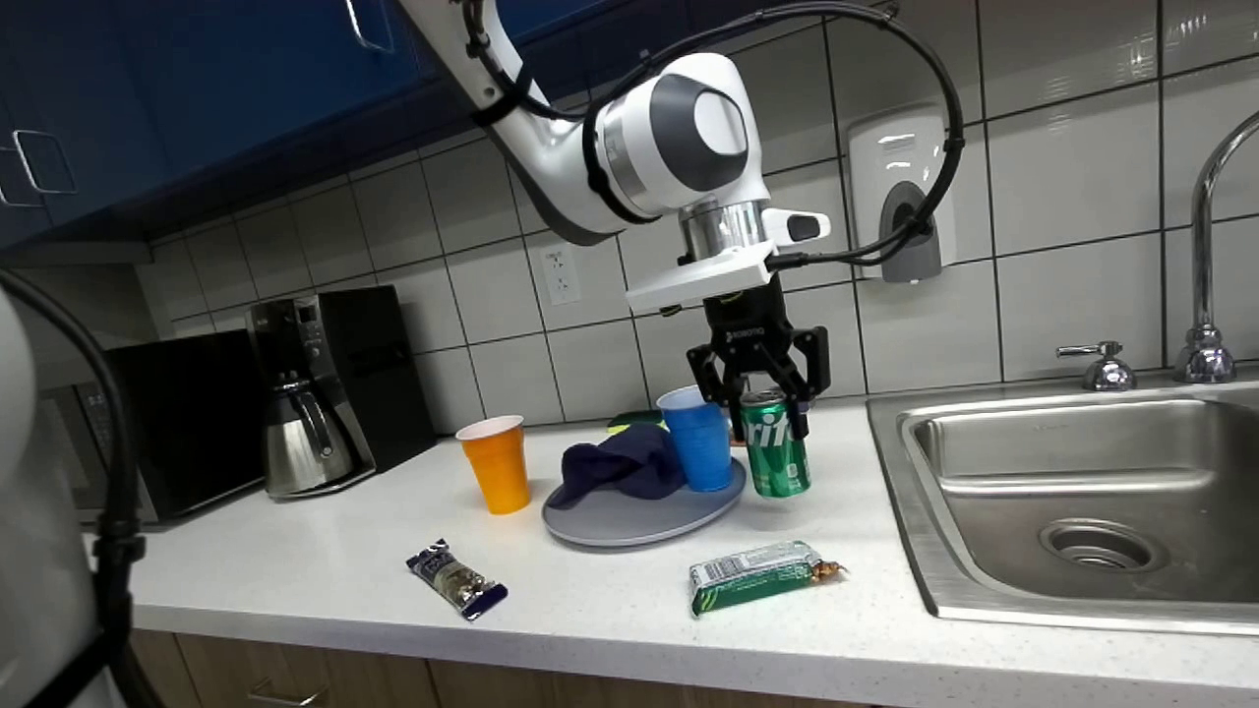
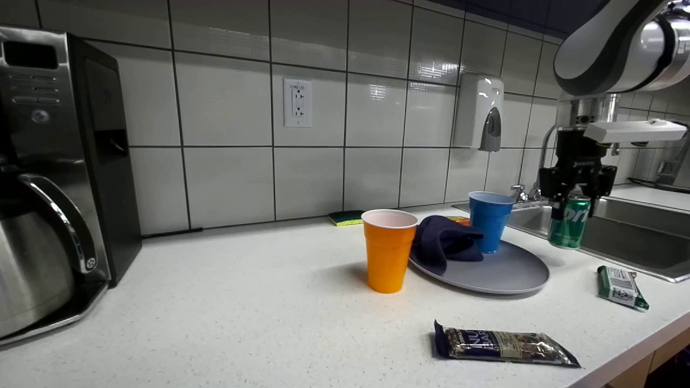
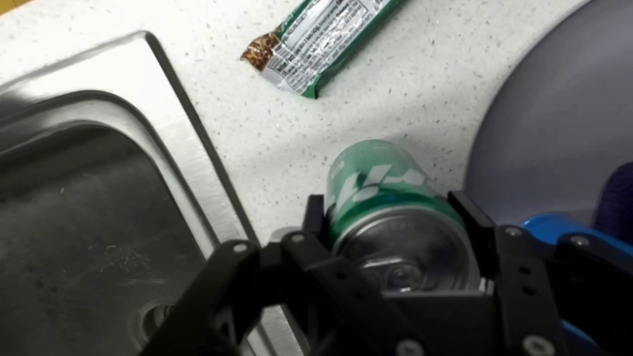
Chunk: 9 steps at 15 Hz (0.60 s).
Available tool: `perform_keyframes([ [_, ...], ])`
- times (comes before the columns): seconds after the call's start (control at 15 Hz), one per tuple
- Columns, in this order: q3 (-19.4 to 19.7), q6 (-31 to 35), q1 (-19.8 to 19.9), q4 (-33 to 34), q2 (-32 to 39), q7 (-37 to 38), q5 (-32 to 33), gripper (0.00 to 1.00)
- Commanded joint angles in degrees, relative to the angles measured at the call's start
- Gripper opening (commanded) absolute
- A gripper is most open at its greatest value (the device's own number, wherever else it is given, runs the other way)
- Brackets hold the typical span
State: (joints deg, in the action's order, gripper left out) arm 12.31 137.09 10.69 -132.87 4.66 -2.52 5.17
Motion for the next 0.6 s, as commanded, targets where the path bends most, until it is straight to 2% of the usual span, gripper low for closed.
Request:
perform_keyframes([
  [0.0, 0.1, -0.4, 0.3, 4.4, 4.1, 2.5, 1.4, 0.38],
  [0.53, 0.7, -1.4, 0.0, 7.5, 8.0, 3.7, 1.8, 0.38],
])
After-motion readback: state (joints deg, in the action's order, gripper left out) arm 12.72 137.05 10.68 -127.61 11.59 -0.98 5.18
